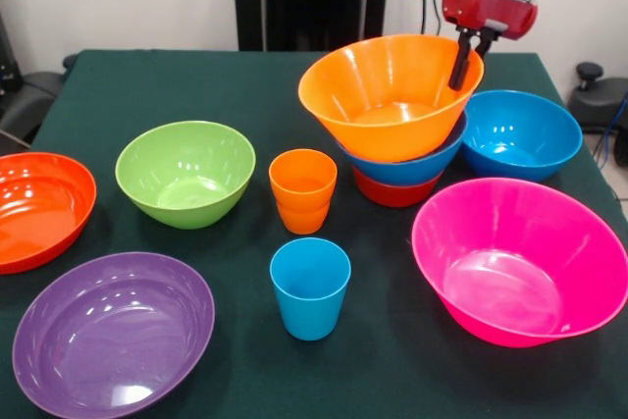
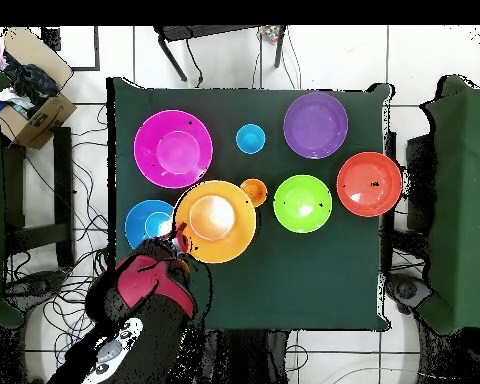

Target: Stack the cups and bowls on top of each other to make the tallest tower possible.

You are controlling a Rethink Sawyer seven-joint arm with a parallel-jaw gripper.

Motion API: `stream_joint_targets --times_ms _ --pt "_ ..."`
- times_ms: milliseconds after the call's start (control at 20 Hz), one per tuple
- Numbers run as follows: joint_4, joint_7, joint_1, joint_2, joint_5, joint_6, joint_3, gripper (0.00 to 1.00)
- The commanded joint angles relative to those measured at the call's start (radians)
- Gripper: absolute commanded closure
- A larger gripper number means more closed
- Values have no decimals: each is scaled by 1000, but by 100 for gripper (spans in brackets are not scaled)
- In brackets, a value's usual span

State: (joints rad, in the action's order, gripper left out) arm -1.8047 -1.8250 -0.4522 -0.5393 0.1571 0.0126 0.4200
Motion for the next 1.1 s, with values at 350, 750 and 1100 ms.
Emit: stream_joint_targets --times_ms 350,750,1100 --pt "23 -159 -7 7 -42 -16 -93 100" --pt "12 -174 -6 -29 -71 -35 -100 0" --pt "-16 -130 18 -125 -62 -129 -140 0"
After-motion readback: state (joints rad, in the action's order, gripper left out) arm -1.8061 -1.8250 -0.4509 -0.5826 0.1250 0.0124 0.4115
